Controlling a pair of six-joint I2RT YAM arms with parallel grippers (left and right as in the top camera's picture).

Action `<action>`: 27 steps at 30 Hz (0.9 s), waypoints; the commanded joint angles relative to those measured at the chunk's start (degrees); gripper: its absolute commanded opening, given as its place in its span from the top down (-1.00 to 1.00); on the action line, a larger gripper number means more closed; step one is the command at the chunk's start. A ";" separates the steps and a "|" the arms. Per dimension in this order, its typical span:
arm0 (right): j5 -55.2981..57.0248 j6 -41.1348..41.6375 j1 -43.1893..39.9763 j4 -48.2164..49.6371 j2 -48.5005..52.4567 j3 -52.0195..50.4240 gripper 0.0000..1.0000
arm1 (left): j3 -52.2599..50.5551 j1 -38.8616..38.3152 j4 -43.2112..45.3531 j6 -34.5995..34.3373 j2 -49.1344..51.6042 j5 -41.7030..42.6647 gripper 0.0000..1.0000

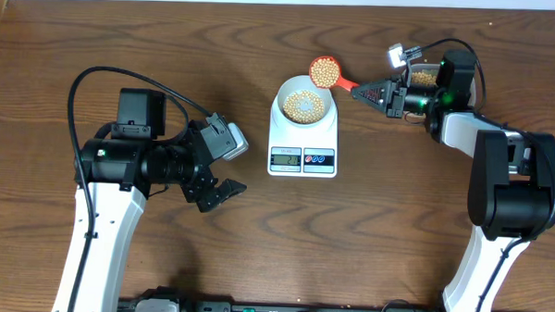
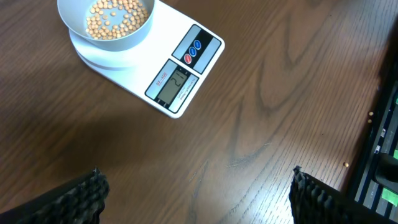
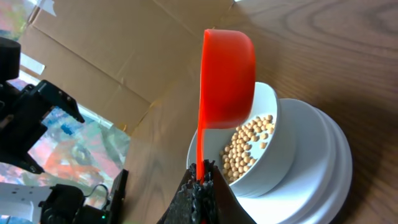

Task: Scoop item into bowl and weigh 50g on scale
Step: 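Bring the red scoop back over the white bowl with the right gripper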

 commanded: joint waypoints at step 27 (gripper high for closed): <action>4.11 -17.77 2.86 -6.29 0.07 -0.07 0.98 | 0.92 0.20 -0.20 0.79 0.22 0.15 -0.91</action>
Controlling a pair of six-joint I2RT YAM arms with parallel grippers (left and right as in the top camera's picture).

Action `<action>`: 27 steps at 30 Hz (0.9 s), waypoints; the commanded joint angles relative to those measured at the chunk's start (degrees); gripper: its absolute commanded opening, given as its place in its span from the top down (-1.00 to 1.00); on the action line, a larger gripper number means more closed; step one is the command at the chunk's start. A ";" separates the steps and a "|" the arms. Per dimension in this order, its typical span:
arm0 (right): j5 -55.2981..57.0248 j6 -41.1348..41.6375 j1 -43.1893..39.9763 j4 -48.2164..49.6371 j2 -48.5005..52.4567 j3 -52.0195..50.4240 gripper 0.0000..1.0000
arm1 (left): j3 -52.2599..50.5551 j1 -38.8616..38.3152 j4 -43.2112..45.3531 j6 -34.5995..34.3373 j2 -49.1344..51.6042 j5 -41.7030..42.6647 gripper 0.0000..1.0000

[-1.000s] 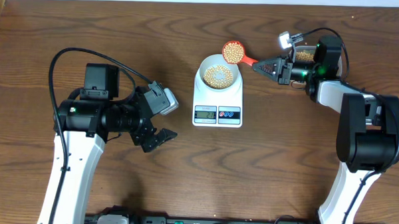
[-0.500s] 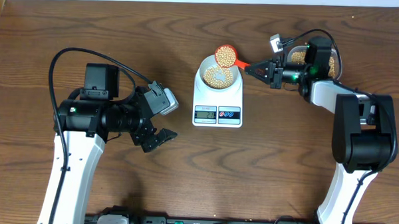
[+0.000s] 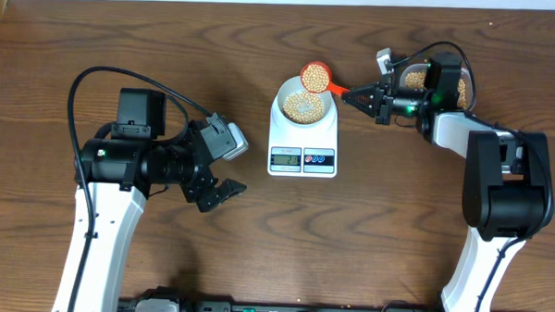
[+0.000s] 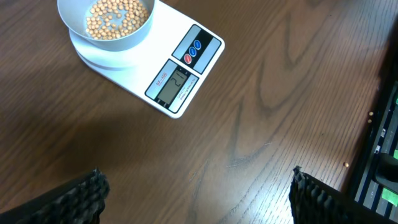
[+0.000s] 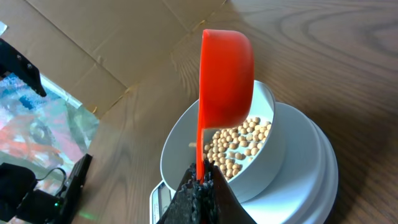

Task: Scoop item into bowl and weigh 50g on scale
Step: 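Bring the red scoop back over the white bowl with the right gripper, then tip the red scoop over the bowl to pour remaining soybeans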

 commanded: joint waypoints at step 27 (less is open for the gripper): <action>1.60 -6.51 2.36 -3.56 -4.63 -0.04 0.98 | 0.92 0.20 -0.20 0.79 0.22 0.13 -0.91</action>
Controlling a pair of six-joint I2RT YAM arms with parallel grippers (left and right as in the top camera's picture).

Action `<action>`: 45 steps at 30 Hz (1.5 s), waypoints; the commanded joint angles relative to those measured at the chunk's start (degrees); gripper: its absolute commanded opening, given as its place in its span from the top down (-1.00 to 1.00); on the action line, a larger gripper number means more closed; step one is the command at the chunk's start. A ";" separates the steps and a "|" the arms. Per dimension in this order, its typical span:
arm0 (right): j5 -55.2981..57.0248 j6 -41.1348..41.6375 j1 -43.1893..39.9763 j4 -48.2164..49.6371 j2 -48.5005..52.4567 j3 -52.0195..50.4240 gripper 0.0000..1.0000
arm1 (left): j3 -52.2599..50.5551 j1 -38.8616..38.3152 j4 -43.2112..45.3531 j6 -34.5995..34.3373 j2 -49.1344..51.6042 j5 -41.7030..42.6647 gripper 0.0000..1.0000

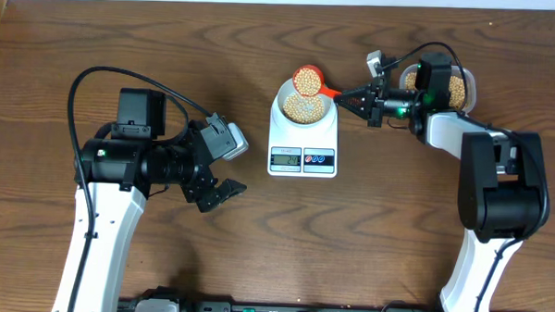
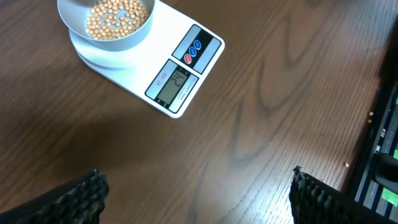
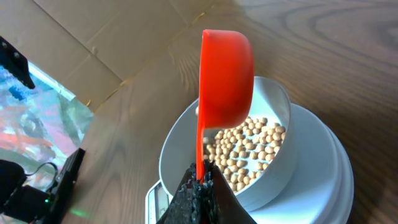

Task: Scoop item into bowl and weigh 50g on scale
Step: 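Tip the red scoop over the bowl to pour remaining soybeans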

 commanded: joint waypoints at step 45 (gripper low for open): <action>15.69 -23.34 3.10 -24.09 -12.15 0.02 0.98 | 0.92 0.20 -0.20 0.79 0.22 0.13 -0.91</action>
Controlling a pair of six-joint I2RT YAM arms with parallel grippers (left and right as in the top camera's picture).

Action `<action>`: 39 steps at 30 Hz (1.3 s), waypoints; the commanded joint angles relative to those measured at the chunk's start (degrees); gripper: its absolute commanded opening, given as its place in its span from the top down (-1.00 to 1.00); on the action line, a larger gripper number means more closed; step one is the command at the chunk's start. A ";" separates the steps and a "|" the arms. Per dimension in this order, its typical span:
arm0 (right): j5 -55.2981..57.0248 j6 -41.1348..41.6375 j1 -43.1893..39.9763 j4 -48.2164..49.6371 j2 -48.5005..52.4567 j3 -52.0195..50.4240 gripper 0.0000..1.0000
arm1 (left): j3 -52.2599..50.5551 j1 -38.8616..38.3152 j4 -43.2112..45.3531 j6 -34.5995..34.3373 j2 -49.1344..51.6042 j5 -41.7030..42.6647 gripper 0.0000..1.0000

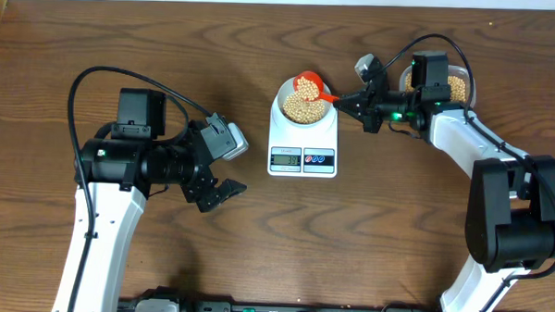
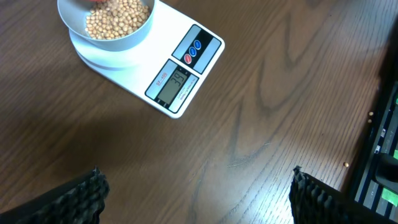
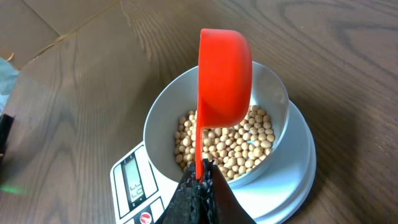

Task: Scoop item into bowl and weigh 50g on scale
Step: 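Tip the red scoop over the bowl to pour remaining soybeans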

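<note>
A white bowl (image 1: 292, 114) of soybeans (image 1: 303, 107) sits on the white scale (image 1: 303, 143), whose display (image 2: 172, 79) shows digits. My right gripper (image 1: 358, 100) is shut on the handle of an orange scoop (image 1: 309, 86), held tipped on its side over the bowl's far rim. In the right wrist view the scoop (image 3: 224, 76) hangs bottom-on above the beans (image 3: 241, 142), its handle between the jaws (image 3: 199, 180). My left gripper (image 1: 222, 193) hovers open over bare table left of the scale, with nothing between its fingers (image 2: 81, 194).
A clear container of soybeans (image 1: 458, 86) stands at the back right, behind my right arm. A few stray beans (image 2: 346, 164) lie near the table's front edge, by the black rail (image 2: 382, 143).
The scoop has tilted over the bowl and shows its empty orange inside; the bowl holds more beans. The scale display now reads digits. My left arm has not moved.
The loaded scoop was held to the right of the bowl behind the scale. It then stood over the bowl's far right rim, then over the far rim, still full. Now it is tipped and the bean level in the bowl is higher.
</note>
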 commanded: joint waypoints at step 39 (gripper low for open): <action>0.96 -1.07 0.22 -3.80 -4.22 0.00 0.98 | 0.92 0.20 -0.20 0.79 0.22 0.13 -0.91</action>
